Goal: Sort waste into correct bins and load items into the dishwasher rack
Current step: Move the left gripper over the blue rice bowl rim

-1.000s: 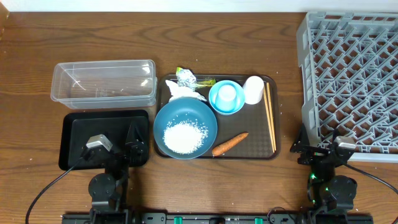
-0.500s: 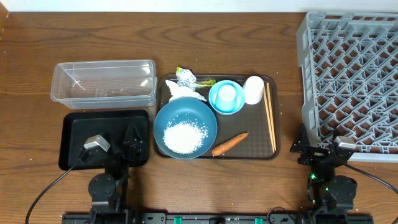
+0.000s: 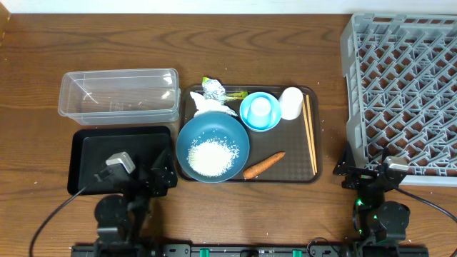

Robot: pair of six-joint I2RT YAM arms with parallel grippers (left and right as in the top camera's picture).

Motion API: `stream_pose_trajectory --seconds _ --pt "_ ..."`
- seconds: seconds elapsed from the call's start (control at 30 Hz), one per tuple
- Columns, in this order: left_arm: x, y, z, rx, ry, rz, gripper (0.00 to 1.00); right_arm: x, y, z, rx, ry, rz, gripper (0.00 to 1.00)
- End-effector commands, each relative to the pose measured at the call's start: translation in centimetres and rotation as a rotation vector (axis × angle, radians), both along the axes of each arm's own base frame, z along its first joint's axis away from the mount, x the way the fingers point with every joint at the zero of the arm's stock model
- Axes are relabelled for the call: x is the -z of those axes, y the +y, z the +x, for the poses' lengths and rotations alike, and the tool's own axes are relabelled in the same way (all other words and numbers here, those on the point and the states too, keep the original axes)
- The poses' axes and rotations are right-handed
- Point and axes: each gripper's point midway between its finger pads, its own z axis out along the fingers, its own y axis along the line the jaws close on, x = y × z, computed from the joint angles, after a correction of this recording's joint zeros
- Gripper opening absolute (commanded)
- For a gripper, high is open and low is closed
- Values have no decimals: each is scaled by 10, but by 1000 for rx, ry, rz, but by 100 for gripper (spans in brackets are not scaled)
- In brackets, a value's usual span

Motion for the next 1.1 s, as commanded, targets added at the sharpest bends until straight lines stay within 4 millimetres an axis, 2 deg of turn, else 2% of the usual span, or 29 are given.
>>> stream_pose_trajectory --seconds 0.0,0.17,0.33,0.43,0.6,0.73,0.9,1.07 --pt "-45 -5 -4 52 -29 77 99 1 3 0 -13 2 -14 99" --pt "-72 -5 0 65 123 89 99 1 3 0 -13 2 -14 99" --pt "-89 -5 11 74 318 80 99 1 3 0 -13 2 -14 99" --pt "-102 -7 21 100 426 104 99 1 3 0 -13 3 -14 99" --pt "-120 -12 48 111 553 179 99 1 3 0 -13 3 -14 99" --pt "-116 -26 73 131 620 269 99 1 3 0 -13 3 -14 99" --pt "-97 -60 115 202 612 294 99 1 3 0 -13 2 -14 99" --pt "-78 -69 144 198 616 283 99 1 3 0 -14 3 -14 99"
